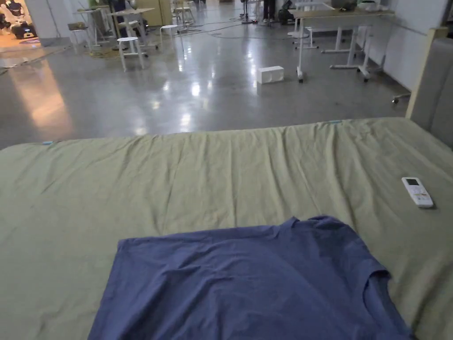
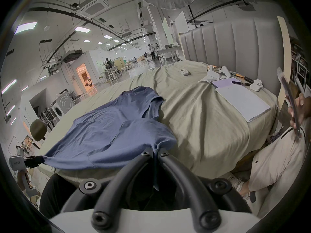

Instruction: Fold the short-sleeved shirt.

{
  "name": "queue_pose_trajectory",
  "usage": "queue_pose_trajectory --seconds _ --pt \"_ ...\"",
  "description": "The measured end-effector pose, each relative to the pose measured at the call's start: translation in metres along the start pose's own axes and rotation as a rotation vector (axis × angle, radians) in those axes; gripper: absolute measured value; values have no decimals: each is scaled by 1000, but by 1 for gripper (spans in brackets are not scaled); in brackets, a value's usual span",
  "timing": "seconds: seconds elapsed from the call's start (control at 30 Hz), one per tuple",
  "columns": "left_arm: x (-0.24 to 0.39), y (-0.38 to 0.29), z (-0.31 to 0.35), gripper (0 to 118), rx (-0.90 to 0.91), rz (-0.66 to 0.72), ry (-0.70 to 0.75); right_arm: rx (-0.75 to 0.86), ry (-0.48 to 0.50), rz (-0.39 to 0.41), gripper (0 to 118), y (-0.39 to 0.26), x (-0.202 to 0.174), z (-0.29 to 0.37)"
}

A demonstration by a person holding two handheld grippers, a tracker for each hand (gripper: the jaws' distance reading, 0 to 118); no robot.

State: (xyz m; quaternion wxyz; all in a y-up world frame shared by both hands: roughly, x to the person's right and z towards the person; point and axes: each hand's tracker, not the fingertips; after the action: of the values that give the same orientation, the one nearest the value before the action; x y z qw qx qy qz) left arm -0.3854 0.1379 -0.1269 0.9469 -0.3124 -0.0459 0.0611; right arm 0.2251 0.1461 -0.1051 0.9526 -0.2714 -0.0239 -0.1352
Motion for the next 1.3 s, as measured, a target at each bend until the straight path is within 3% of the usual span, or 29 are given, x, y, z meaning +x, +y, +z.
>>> queue_pose_trajectory --seconds 0.43,0.67,0.83,0.93,1.07,1.1,1.13,1.17,1.2,1.23,1.3 --pt "-3 14 -11 10 -26 -43 -13 2 6 17 3 44 -7 -12" --pt "-14 85 -84 10 -78 -40 -25 -49 -5 69 3 117 -36 -106" --pt "-26 124 -162 10 -163 64 -5 -130 -20 -5 3 140 -37 -198" --pt "-28 139 -194 10 -202 129 -28 -131 -85 62 3 144 -45 -231" --pt "-29 143 -222 10 -204 130 -10 -155 -82 107 3 139 -41 -262" --pt "-30 140 -227 15 -206 141 5 -155 -80 111 4 136 -39 -267" --pt "-31 137 -229 29 -199 159 28 -155 -86 118 10 135 -38 -271" --pt "-32 134 -230 50 -194 163 33 -158 -101 131 26 135 -38 -272" --pt "-35 132 -229 79 -189 174 29 -163 -106 136 57 134 -37 -273" --pt "-37 129 -224 91 -174 193 25 -177 -112 137 72 132 -35 -270" --pt "-40 131 -208 92 -137 234 3 -147 -103 127 71 135 -30 -255"
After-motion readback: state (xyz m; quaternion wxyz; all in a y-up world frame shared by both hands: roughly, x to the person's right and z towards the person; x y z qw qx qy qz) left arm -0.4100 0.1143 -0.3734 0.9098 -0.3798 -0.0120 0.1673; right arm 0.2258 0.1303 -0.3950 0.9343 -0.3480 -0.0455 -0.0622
